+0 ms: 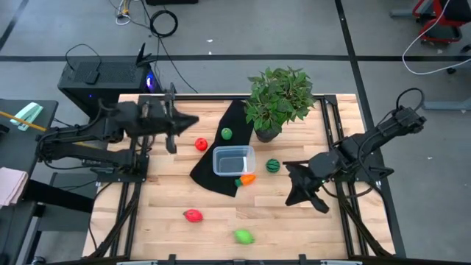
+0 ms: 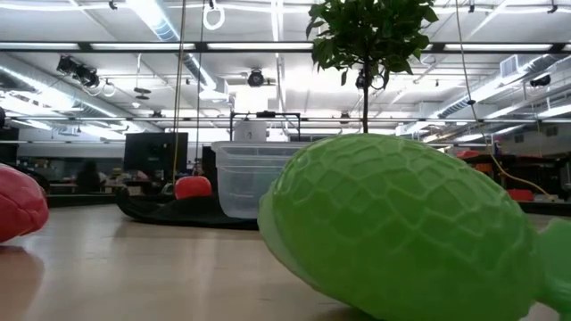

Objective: Pick and placing Produce into tupperware
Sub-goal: Put the red apple into the bin

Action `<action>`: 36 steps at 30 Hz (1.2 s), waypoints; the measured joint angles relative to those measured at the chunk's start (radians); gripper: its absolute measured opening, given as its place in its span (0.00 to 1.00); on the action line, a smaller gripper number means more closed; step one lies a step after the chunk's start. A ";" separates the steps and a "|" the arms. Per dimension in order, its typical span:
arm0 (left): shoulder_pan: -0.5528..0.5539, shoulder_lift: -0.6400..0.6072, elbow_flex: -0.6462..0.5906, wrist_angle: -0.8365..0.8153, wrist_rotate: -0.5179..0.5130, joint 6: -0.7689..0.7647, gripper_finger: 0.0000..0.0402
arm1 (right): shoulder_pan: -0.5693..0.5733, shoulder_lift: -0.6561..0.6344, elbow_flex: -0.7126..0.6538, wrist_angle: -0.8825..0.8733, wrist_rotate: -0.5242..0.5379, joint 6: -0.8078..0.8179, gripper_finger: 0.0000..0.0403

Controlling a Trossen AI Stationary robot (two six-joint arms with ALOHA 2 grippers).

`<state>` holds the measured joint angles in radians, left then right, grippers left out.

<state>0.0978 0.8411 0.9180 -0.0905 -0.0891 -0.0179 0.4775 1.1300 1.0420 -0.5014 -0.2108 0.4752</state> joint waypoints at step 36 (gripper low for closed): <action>0.039 0.390 -0.031 -0.633 -0.131 -0.201 0.70 | 0.029 0.100 -0.001 -0.268 0.215 -0.026 0.39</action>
<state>0.1364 1.2314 0.8867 -0.7234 -0.2203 -0.2185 0.5064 1.2301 1.0409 -0.7699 0.0046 0.4492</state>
